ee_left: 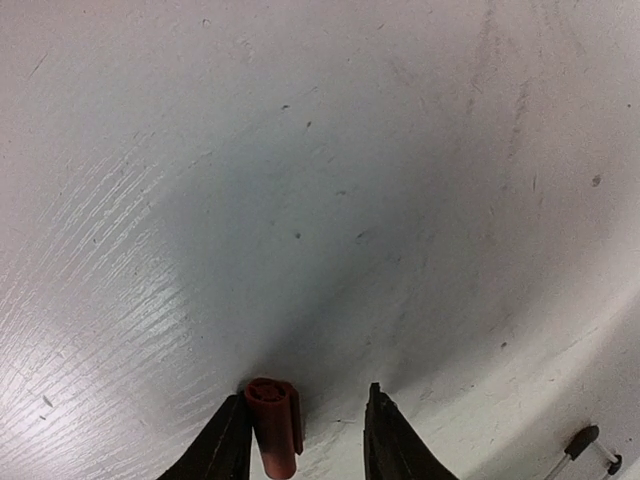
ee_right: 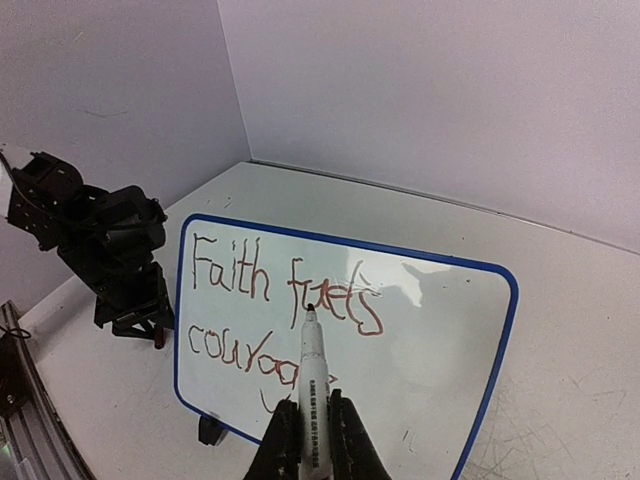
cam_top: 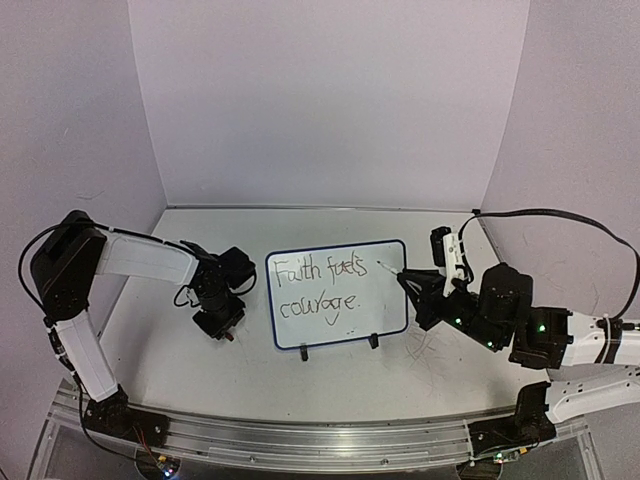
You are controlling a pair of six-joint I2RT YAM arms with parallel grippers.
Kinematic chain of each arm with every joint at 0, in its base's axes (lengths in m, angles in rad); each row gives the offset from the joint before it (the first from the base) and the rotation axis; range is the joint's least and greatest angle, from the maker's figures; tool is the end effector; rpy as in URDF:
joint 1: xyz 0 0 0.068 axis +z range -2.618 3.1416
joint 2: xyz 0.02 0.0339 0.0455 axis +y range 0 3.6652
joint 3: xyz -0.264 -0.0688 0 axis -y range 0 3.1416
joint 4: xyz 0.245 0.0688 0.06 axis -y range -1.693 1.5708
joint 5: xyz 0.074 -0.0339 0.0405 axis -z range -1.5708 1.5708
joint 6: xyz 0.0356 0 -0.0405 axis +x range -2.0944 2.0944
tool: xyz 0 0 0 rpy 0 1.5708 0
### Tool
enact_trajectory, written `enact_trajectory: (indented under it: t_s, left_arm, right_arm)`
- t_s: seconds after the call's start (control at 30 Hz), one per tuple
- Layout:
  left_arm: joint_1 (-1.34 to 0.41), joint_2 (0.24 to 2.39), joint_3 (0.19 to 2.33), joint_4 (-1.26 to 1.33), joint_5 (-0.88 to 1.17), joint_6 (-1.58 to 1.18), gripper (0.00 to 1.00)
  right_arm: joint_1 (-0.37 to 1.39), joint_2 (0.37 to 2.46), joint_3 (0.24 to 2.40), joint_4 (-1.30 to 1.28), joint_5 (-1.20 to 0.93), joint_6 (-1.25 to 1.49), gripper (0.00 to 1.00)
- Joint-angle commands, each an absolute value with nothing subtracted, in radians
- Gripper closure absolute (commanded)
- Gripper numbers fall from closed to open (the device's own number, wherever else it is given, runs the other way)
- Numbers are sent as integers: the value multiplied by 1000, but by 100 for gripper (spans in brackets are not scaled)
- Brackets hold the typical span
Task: Write a sentence on the whiteboard
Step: Pick up the pen cap from the corner of the board.
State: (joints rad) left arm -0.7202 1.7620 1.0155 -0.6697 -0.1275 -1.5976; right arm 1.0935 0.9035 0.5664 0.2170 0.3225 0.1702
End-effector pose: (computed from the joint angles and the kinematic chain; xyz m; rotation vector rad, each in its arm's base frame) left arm 0.2342 -0.1995 0.1424 -1.2706 2.6736 -0.1344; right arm 0.1086 0.1855 0.2835 -0.5417 1.6434 0.6720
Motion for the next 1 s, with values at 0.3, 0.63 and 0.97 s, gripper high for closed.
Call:
enact_trajectory:
  t_s: [0.3, 0.63, 0.97]
  left_arm:
    - [-719, 1885, 1020, -843, -129, -1649, 85]
    - [-719, 1552, 909, -742, -250, -1644, 100]
    - [-721, 831, 556, 32, -206, -1357, 100]
  right_arm:
    - [1089, 851, 539, 264, 335, 208, 100]
    - [1089, 908, 582, 267, 284, 185, 100]
    - [1115, 1148, 698, 524, -62, 157, 100]
